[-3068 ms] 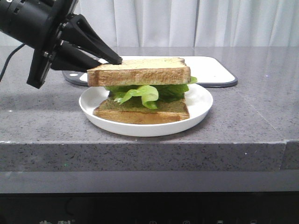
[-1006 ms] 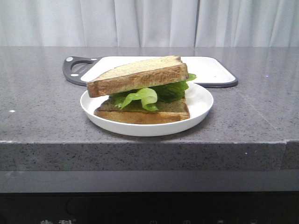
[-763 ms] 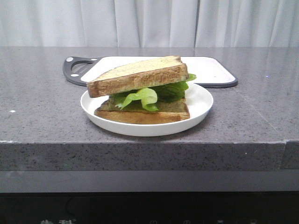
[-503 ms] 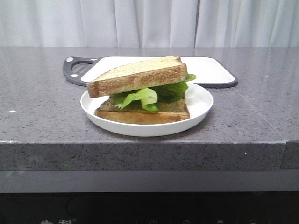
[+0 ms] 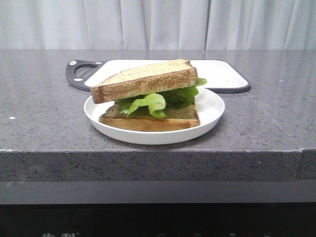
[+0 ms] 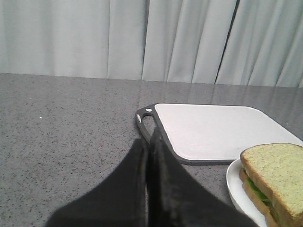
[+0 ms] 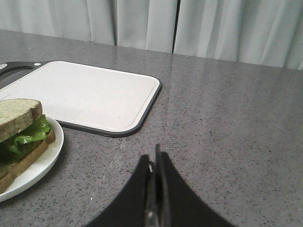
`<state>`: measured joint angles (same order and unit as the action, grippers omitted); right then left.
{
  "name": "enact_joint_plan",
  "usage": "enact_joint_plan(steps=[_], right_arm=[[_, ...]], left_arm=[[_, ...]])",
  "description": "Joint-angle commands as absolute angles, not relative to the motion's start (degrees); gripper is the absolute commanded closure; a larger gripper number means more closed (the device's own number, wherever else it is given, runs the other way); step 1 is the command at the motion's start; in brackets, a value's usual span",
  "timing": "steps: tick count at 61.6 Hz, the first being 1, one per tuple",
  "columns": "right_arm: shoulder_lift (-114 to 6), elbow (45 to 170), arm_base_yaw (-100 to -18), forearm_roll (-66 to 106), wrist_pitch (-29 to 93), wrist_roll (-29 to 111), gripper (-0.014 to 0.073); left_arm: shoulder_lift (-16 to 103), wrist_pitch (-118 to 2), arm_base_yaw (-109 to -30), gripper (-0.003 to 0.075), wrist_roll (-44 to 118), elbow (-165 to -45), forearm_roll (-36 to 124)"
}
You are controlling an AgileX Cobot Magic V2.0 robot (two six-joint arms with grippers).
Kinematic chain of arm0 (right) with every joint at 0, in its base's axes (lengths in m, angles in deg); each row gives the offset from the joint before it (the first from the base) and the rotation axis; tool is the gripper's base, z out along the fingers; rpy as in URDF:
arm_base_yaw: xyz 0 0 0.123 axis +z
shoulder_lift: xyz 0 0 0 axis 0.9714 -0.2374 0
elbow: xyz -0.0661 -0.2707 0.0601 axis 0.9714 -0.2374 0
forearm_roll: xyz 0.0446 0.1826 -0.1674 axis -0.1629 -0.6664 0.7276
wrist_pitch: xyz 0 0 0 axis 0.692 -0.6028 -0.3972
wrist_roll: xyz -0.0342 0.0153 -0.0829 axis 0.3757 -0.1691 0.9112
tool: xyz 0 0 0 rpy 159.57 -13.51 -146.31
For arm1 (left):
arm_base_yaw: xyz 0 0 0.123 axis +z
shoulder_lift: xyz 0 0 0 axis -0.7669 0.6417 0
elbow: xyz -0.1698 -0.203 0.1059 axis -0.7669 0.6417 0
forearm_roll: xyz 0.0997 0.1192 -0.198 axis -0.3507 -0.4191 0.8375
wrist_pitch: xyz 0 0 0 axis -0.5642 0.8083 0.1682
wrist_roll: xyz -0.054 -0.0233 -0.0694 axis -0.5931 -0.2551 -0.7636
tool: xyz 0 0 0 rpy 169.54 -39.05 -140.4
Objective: Left arm grabs bread, right arm adds lettuce
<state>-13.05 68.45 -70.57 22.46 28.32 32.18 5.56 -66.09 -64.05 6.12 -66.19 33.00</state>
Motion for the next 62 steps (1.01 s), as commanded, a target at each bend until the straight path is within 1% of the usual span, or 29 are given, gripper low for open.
enact_joint_plan(steps=[1, 17, 27, 32, 42, 51, 62], right_arm=[[-13.3, 69.8, -70.9, 22.7, 32.7, 32.6, 0.0652], [-13.3, 69.8, -70.9, 22.7, 32.7, 32.6, 0.0652], [-13.3, 69.8, -70.9, 22.7, 32.7, 32.6, 0.0652], [-13.3, 69.8, -70.9, 22.7, 32.7, 32.6, 0.0652], [-13.3, 69.8, -70.9, 22.7, 32.7, 32.6, 0.0652], [-13.3, 69.8, -70.9, 22.7, 32.7, 32.6, 0.0652], [-13.3, 69.8, -70.9, 22.7, 32.7, 32.6, 0.0652]], left_arm=[[5.9, -71.1, -64.5, 0.0739, 5.7, -67.8, 33.6], [5.9, -72.2, -64.5, 0.0739, 5.8, -67.7, 33.2], [5.2, -72.6, -64.3, 0.0739, 3.0, -65.8, 21.2], [3.2, -72.5, -63.7, 0.0739, 2.2, -64.5, 20.2], [-2.9, -72.2, -60.0, 0.0739, 2.2, -59.8, 20.3], [-8.7, -68.7, -56.1, 0.0739, 2.2, -54.4, 21.3], [-13.5, -67.5, -51.8, 0.0739, 2.2, -50.8, 21.3]])
